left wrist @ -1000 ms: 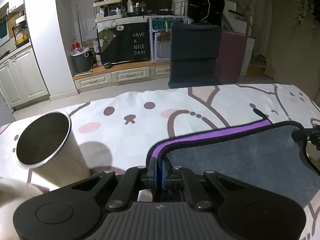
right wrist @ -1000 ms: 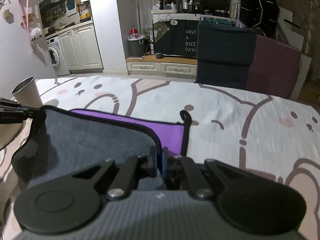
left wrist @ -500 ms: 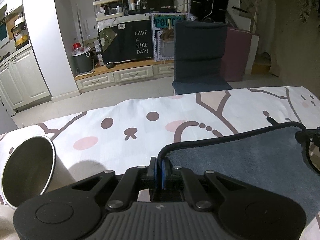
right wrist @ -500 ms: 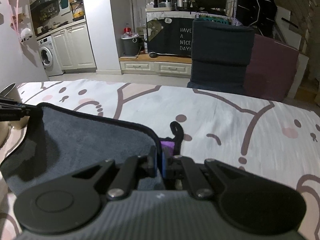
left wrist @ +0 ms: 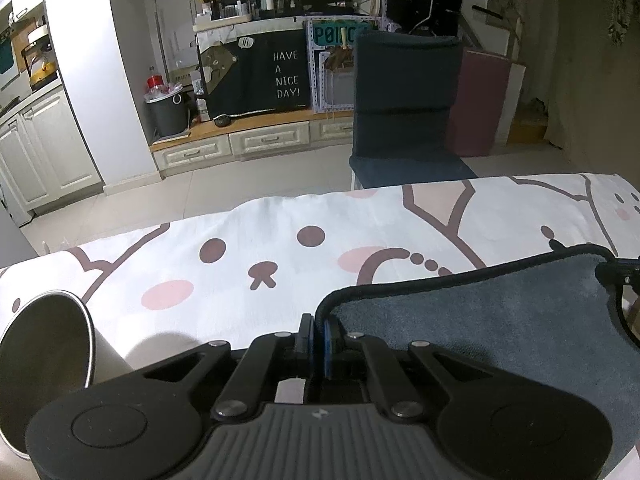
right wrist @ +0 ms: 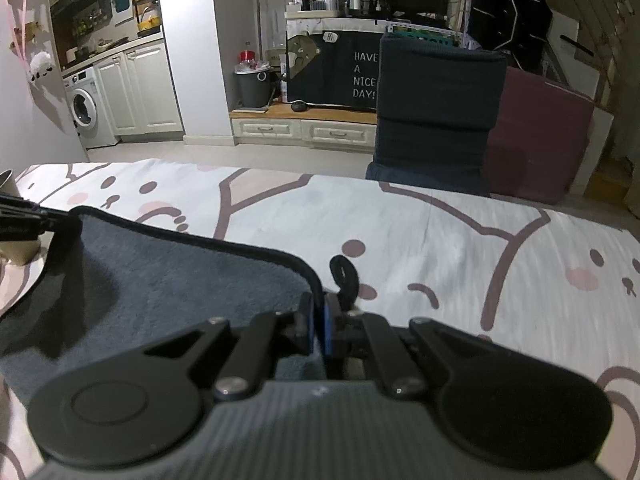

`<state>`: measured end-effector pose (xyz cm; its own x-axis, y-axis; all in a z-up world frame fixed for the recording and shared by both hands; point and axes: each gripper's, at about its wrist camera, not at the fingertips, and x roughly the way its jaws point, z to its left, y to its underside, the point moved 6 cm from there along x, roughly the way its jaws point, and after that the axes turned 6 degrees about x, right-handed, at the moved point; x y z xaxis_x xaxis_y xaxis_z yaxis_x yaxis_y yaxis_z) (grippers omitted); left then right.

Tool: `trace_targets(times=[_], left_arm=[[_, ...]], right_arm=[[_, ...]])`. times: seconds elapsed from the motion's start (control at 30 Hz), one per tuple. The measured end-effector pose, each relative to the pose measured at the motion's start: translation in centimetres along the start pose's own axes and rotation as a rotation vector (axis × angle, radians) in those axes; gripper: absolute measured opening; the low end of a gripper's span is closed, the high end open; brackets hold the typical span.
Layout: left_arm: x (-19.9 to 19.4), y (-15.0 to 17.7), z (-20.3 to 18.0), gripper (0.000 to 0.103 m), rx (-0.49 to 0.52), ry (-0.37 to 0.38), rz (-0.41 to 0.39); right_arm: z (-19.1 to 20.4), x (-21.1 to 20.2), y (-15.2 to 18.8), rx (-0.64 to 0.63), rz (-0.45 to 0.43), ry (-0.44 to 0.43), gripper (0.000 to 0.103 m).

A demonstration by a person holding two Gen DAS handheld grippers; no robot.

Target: Fold towel

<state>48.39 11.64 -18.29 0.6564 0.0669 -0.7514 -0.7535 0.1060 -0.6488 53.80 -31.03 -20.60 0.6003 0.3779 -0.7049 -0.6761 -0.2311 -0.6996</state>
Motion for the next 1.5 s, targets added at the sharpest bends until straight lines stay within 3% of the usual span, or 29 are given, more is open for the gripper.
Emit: trace_targets(times=[0.37, 0.47, 0.53, 0.67, 0.73, 0.87, 0.93, 1.07, 1.5], left_arm=[[0.8, 0.1, 0.2, 0.007, -0.009, 0.018, 0.031], [0.8, 0.2, 0.1, 0.015, -0.010, 0.014, 0.031], [0.7, 0.3, -0.1, 0.037, -0.012, 0.022, 0.034], [0.0, 0.4, -0.6, 0.056, -0.003, 0.041, 0.022], [-0.3, 0.4, -0.9, 0.074, -0.002, 0.041, 0.022], [-1.1, 0.6, -1.3, 0.089, -0.026, 0.048, 0.017], [-1.5, 0.6, -1.4, 0.098, -0.037, 0.052, 0.012], [-2.2, 0.7, -1.6, 0.103, -0.040, 0.055, 0.013], [-6.2, 1.4, -1.7, 0.103, -0.066, 0.054, 0.009]], right_arm=[[0.1, 0.7, -0.1, 0.001, 0.023, 0.022, 0.006], [0.2, 0.9, -0.2, 0.006, 0.030, 0.021, 0.008], [0.3, 1.0, -0.3, -0.003, 0.030, 0.021, 0.012], [0.5, 0.5, -0.3, 0.006, 0.024, 0.005, 0.051], [0.8, 0.1, -0.3, 0.000, 0.019, 0.006, 0.059], [1.1, -0.5, -0.1, 0.032, 0.015, 0.000, 0.084], [1.2, -0.9, 0.0, 0.031, 0.003, -0.005, 0.088], [1.0, -1.9, 0.2, 0.050, -0.002, -0.003, 0.103], [0.5, -6.1, 0.8, 0.105, -0.012, -0.004, 0.103]])
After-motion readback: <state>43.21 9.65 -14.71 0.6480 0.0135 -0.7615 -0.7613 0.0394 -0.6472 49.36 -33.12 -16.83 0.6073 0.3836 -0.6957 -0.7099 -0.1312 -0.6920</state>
